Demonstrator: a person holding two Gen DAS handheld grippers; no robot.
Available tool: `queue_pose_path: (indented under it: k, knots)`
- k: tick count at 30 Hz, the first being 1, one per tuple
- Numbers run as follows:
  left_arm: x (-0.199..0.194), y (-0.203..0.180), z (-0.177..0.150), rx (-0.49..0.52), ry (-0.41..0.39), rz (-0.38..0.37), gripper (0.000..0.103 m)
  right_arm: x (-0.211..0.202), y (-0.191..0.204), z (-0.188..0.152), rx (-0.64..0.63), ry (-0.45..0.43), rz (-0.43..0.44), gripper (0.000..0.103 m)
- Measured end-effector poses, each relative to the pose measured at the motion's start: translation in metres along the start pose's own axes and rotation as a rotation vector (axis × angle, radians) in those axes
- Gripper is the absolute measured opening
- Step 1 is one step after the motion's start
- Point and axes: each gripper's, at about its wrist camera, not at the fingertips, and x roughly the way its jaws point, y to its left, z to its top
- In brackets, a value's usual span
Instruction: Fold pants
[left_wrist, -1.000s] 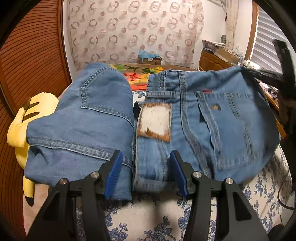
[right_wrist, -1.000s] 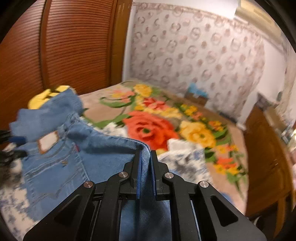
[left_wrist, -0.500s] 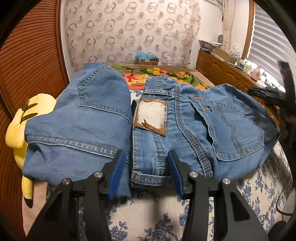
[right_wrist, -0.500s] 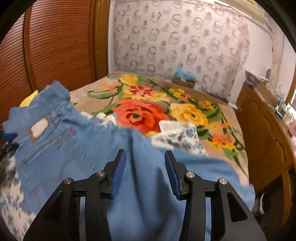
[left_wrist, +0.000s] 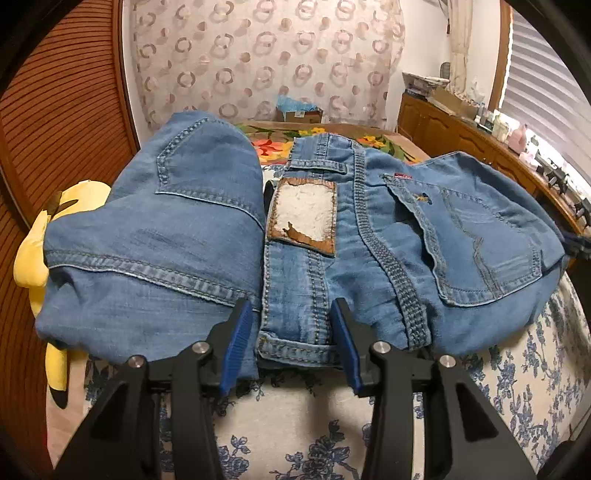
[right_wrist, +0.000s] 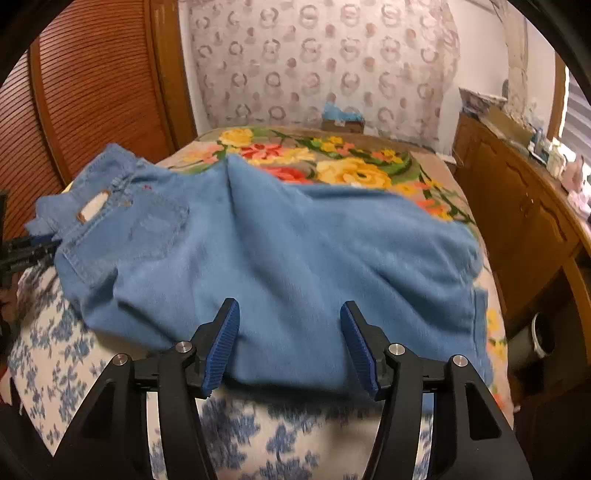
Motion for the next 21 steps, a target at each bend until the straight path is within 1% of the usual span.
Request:
queue_pose_path:
  k: [4,9,13,16,17,18,19,21]
  knots:
    - [-0.005,-0.002,-0.003,-0.004,-0.011,-0.009,0.032,0.001,-0.003,-0.013,0.019,0.018,0.002,0.059]
    - [-0.015,-0.004,-0.006,-0.001,-0.024,-0.045,0.030,0.000,-0.005,-0.018,0.024,0.014,0.009,0.059]
    - [-0.005,-0.002,-0.005,-0.007,0.020,-0.011,0.030,0.001,-0.007,-0.020,0.028,0.008,0.014,0.060]
    - [-0.001,-0.003,-0.003,-0.002,0.017,-0.002,0.030,-0.002,-0.008,-0.021,0.029,-0.003,0.023,0.062]
    - [-0.002,-0.004,-0.003,0.002,0.008,-0.001,0.024,-0.004,-0.008,-0.022,0.029,-0.008,0.027,0.062]
    - [-0.004,-0.004,-0.002,0.002,-0.001,0.008,0.004,-0.006,-0.007,-0.023,0.025,-0.011,0.035,0.063]
    - [-0.007,-0.004,-0.001,0.002,-0.010,0.023,0.004,-0.007,-0.005,-0.024,0.020,-0.013,0.039,0.064]
    - [-0.015,-0.003,0.005,-0.010,-0.029,0.001,0.002,-0.010,-0.003,-0.027,0.009,-0.015,0.045,0.065]
